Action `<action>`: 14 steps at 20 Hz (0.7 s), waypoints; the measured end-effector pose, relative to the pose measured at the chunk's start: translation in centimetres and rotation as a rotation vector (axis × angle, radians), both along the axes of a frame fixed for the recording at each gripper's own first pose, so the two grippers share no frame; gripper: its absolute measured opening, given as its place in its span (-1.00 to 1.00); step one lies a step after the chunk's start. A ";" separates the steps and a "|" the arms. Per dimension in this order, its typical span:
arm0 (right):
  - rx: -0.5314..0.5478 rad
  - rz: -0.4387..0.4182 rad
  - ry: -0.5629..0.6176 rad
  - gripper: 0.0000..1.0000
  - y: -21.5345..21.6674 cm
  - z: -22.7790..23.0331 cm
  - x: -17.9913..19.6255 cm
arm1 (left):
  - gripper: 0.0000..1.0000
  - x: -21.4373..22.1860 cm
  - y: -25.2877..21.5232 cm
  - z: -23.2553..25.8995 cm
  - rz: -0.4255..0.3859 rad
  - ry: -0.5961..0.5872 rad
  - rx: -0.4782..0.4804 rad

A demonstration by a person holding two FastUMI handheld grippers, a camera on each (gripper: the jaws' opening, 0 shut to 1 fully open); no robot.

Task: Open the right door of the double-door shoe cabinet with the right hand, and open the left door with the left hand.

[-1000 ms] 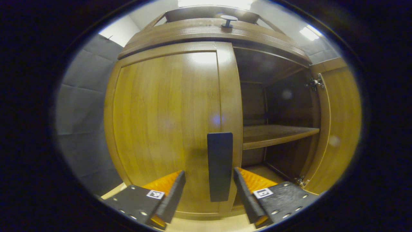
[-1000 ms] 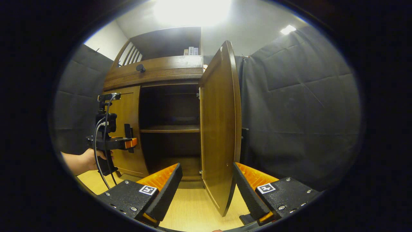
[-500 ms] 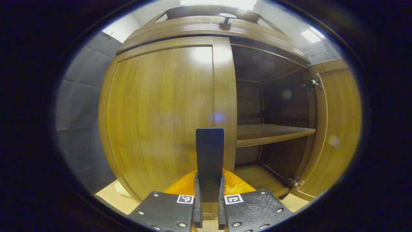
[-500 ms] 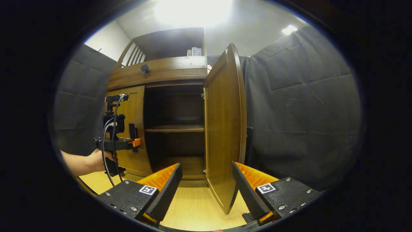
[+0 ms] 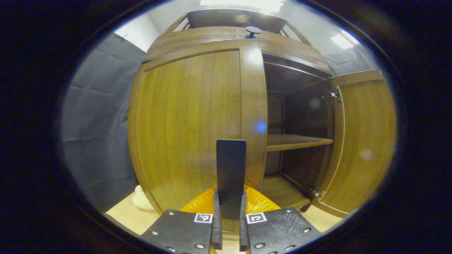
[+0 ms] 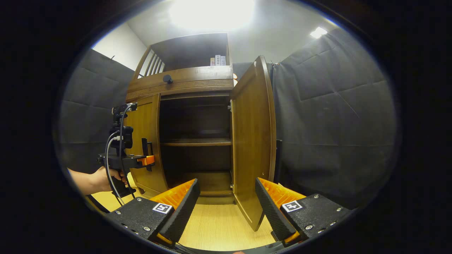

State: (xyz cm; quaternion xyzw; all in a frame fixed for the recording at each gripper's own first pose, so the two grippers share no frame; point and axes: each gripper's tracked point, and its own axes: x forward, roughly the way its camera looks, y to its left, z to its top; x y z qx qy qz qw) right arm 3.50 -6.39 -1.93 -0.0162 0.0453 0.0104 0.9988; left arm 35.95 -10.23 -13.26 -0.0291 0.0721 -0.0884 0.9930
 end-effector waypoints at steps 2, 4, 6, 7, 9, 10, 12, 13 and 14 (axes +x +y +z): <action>0.003 0.011 0.005 0.93 0.4 -0.1 -0.5 | -0.75 -0.1 0.2 0.4 0.004 -0.002 -0.002; 0.004 0.015 0.005 0.94 0.6 -0.1 -1.0 | -0.61 -0.3 0.4 0.7 0.011 -0.003 -0.009; 0.008 0.023 0.006 0.94 1.1 0.0 -1.4 | -0.61 -0.3 0.5 0.7 0.016 -0.004 -0.010; 0.012 0.027 0.005 0.94 1.3 0.2 -1.6 | -0.61 -0.4 0.5 0.8 0.018 -0.003 -0.013; 0.015 0.035 0.005 0.93 1.5 0.0 -2.0 | -0.75 -0.5 0.6 0.9 0.023 -0.002 -0.016; 0.016 0.041 0.008 0.93 1.8 -0.1 -2.3 | -0.75 -0.6 0.7 0.8 0.026 -0.003 -0.017; 0.019 0.053 0.010 0.93 2.3 -0.1 -2.5 | -0.61 -0.7 0.7 0.9 0.032 -0.003 -0.017; 0.018 0.056 0.009 0.93 2.5 -0.1 -2.6 | -0.75 -0.7 0.8 1.0 0.036 -0.002 -0.016; 0.019 0.061 0.008 0.93 2.7 -0.1 -2.7 | -0.75 -0.7 0.9 0.9 0.041 -0.003 -0.017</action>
